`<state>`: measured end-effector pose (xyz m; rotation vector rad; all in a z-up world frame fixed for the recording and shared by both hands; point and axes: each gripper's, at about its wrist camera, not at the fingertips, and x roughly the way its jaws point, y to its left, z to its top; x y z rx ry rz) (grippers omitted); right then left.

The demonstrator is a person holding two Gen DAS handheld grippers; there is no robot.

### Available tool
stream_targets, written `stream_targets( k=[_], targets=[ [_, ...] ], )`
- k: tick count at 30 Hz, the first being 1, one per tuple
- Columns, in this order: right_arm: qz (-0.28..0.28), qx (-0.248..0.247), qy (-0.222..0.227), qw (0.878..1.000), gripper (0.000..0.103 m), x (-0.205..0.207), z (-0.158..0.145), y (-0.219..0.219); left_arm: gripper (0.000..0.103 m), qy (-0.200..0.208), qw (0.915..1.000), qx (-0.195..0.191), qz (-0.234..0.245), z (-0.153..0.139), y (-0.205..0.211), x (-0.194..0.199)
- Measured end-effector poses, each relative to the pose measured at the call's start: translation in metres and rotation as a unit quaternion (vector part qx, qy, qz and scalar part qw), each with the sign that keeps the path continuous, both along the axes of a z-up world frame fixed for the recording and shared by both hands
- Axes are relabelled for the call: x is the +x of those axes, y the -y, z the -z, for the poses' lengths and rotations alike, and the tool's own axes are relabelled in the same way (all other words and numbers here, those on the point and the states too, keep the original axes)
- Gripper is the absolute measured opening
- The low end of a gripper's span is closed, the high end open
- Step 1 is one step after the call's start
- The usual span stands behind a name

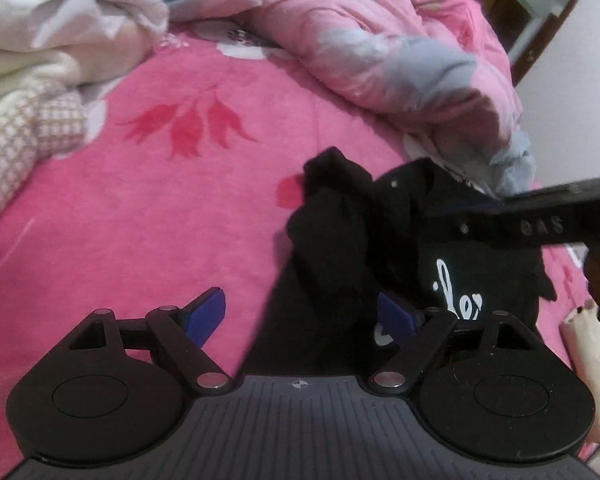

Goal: Fold clothes

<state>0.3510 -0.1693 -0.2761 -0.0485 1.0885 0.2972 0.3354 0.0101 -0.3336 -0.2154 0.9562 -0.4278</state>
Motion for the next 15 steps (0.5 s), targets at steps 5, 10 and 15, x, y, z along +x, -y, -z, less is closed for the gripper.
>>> stream_targets(
  k=[5,10,15],
  targets=[
    [0.072,0.053,-0.019,0.996,0.029,0.003,0.007,0.033,0.080,0.033,0.9977,0.044,0.039,-0.003,0.023,-0.013],
    [0.107,0.085,-0.026,0.990,0.031,0.007,0.014,0.052,0.079,0.080,0.9893,0.088,0.085,-0.012,0.045,-0.035],
    [0.116,0.107,-0.038,0.987,0.033,0.008,0.024,0.064,0.079,0.125,0.9746,0.124,0.138,-0.016,0.070,-0.053]
  ],
)
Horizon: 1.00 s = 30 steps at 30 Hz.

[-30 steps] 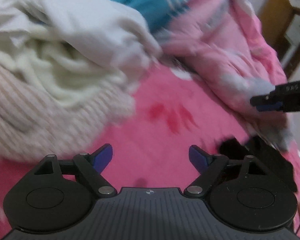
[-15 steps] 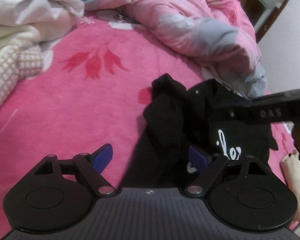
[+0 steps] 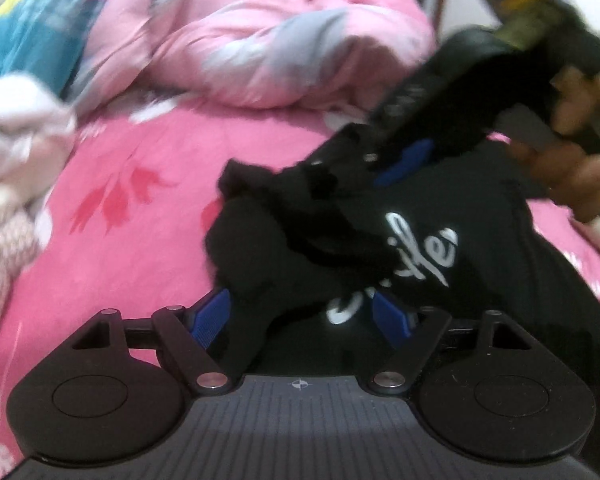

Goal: Fold clothes

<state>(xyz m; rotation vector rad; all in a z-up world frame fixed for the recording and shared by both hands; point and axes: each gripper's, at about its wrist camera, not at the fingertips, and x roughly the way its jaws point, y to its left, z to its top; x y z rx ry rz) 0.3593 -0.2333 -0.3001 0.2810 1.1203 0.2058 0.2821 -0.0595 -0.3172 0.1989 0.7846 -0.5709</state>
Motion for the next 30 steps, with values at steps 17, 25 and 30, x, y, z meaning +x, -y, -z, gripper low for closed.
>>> stream_targets(
  k=[17,25,30],
  targets=[
    [-0.085,-0.008,0.028,0.996,0.046,0.037,0.005,0.000,0.077,-0.001,0.9970,0.020,0.075,0.027,0.064,0.020],
    [-0.199,-0.076,0.073,0.974,0.038,0.047,0.014,-0.023,0.058,-0.013,0.9978,0.010,0.064,0.031,0.067,0.027],
    [-0.234,-0.092,0.097,0.963,0.038,0.042,0.010,-0.027,0.053,-0.022,0.9975,0.016,0.065,0.040,0.070,0.029]
  ],
)
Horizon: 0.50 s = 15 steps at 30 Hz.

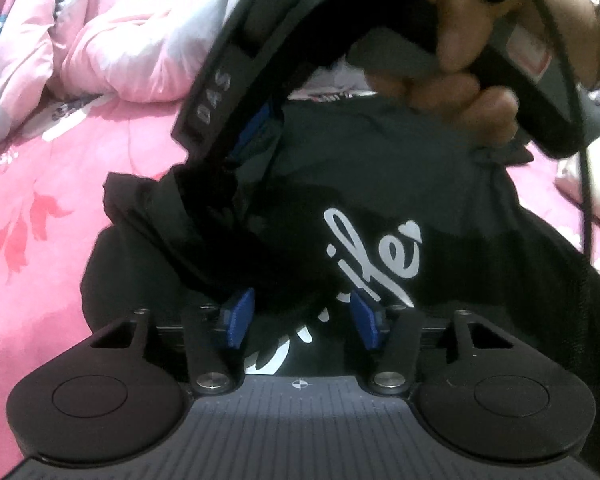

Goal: Fold clothes

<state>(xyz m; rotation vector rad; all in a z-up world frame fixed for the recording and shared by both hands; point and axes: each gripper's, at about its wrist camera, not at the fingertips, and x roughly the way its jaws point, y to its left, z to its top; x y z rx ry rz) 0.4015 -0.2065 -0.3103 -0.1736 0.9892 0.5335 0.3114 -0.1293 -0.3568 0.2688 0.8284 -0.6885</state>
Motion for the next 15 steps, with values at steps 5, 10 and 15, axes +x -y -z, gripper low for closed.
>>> stream_targets(
  k=[5,10,15],
  targets=[
    [-0.017,-0.021,-0.001,1.000,0.033,0.000,0.012,-0.006,0.038,-0.019,0.9996,-0.004,-0.019,0.007,-0.002,0.008],
    [0.017,-0.002,-0.004,1.000,0.001,0.005,0.016,-0.001,0.018,-0.028,0.9987,-0.021,-0.038,0.010,-0.007,0.014],
    [0.065,0.067,0.024,0.995,0.001,0.004,-0.011,0.012,0.004,-0.024,0.9955,-0.067,-0.062,-0.004,-0.024,0.018]
  ],
)
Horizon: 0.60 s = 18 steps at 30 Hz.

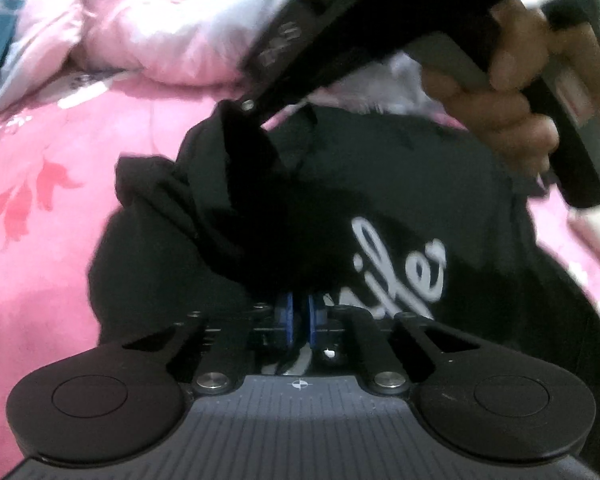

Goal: Fold clothes

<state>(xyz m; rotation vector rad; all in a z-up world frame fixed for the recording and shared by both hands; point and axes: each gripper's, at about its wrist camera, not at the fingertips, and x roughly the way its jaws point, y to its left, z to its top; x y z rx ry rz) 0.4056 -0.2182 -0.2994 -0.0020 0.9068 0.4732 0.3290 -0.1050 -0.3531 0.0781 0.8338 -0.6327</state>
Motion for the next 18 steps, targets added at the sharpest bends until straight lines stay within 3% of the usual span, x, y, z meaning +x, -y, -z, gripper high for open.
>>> stream_targets(
  k=[4,7,13,18],
  targets=[
    [0.001,0.033,0.022,0.999,0.001,0.007,-0.022,-0.009,0.004,-0.008,0.9965,-0.057,-0.060,-0.023,-0.032,0.006],
    [-0.011,0.057,0.036,0.998,0.001,0.016,-0.036,-0.023,0.003,-0.011,0.9875,-0.105,-0.117,-0.041,-0.064,0.012],
    [-0.066,0.068,0.062,0.994,0.001,0.040,-0.042,-0.079,0.003,-0.005,0.9623,-0.161,-0.219,-0.059,-0.124,0.017],
    [-0.108,0.058,0.067,0.990,0.001,0.062,-0.027,-0.126,0.003,-0.016,0.9371,-0.181,-0.298,-0.049,-0.165,0.014]
  ],
)
